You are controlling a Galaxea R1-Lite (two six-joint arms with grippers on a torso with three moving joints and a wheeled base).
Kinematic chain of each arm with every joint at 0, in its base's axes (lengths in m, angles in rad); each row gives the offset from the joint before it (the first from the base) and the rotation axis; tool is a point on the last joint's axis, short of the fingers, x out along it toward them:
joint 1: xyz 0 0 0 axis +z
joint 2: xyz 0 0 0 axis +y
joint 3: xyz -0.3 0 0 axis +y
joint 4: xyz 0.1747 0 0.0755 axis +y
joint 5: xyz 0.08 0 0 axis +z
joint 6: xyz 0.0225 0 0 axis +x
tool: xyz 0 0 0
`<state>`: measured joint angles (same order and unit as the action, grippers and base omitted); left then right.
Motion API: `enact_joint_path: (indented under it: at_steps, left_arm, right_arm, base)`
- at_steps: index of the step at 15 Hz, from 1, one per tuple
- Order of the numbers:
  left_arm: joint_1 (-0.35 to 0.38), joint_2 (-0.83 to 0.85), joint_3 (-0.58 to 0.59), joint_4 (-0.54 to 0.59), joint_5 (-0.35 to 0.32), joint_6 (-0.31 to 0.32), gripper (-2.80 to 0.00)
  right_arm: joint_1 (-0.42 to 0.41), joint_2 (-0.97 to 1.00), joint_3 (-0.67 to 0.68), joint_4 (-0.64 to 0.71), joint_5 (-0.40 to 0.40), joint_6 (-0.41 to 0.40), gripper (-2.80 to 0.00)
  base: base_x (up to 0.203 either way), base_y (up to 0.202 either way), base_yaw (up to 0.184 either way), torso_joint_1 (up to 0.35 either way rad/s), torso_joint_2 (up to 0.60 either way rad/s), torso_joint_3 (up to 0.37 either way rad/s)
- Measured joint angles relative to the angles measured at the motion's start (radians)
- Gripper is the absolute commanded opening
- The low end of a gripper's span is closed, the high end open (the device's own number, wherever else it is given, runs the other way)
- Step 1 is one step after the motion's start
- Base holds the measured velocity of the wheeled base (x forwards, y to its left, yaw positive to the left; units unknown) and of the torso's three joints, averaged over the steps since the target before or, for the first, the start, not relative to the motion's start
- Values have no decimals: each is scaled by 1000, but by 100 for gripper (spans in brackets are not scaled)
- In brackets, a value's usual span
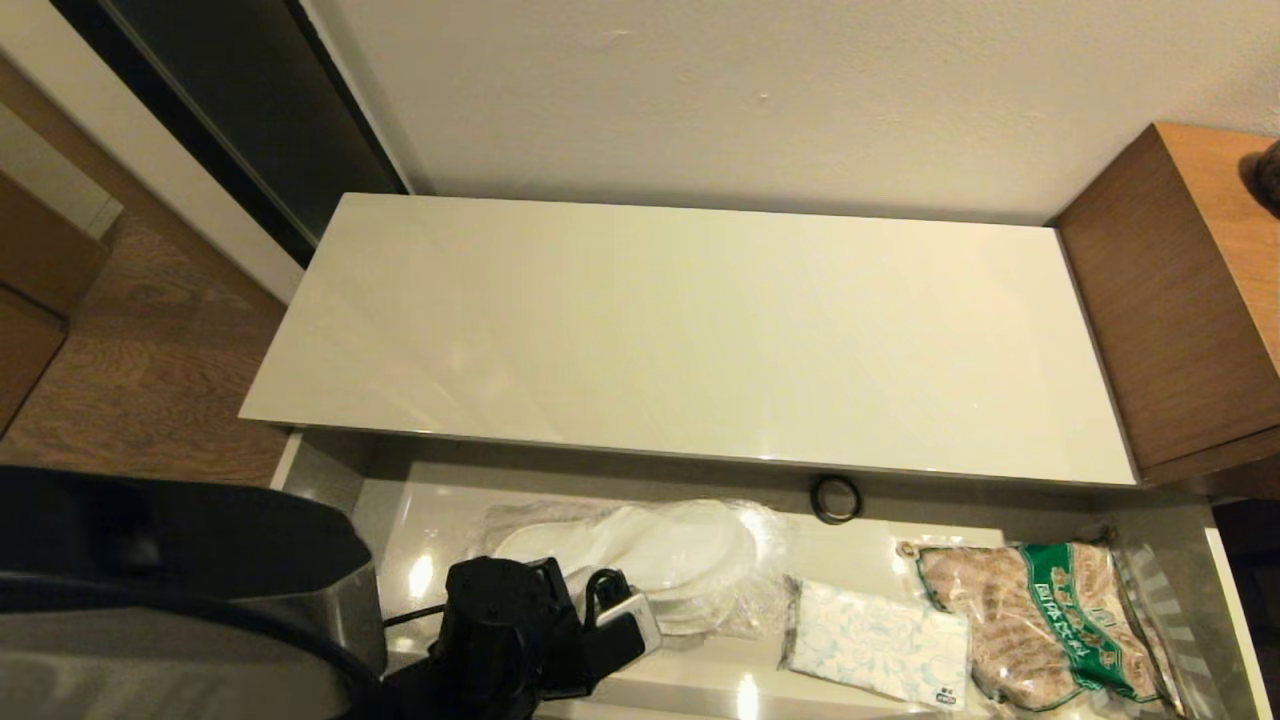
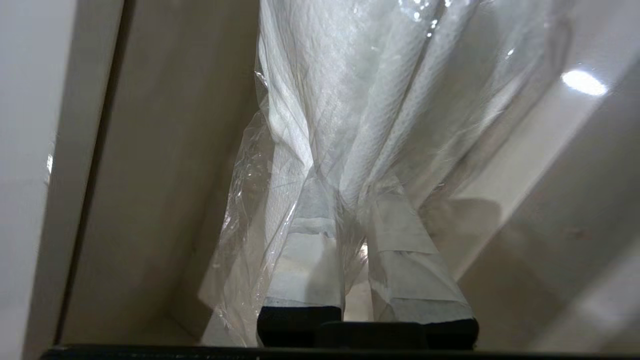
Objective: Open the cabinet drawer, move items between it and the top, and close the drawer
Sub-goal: Take out the disposable slippers from the drawer, then place the disposable slippers on the table
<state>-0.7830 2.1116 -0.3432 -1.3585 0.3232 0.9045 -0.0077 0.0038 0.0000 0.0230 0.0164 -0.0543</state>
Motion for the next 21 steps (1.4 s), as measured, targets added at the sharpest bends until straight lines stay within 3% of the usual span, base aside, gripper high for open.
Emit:
enact_joint_path:
  at_steps: [6, 13, 16, 18, 21]
  left_arm:
    - [-111, -134, -32, 233, -27, 7, -280]
    - [-155, -394, -306, 584, -5, -10, -280]
    - [-172, -495, -490, 777, 79, -83, -280]
    - [-167, -519, -640, 902, 190, -171, -280]
    - [-30, -459, -817, 1085, 367, -360, -280]
  right_arm:
    - [0, 0, 0, 0, 0, 0, -280]
    - [0, 0, 0, 0, 0, 0, -280]
    - [0, 0, 0, 0, 0, 0, -280]
    - [0, 0, 0, 0, 0, 0, -280]
    - [0, 0, 0, 0, 0, 0, -280]
  base:
    - [0, 0, 0, 0, 0, 0]
    - [0, 0, 0, 0, 0, 0]
    - [0, 0, 0, 0, 0, 0]
    - [0, 0, 0, 0, 0, 0]
    - [0, 0, 0, 0, 0, 0]
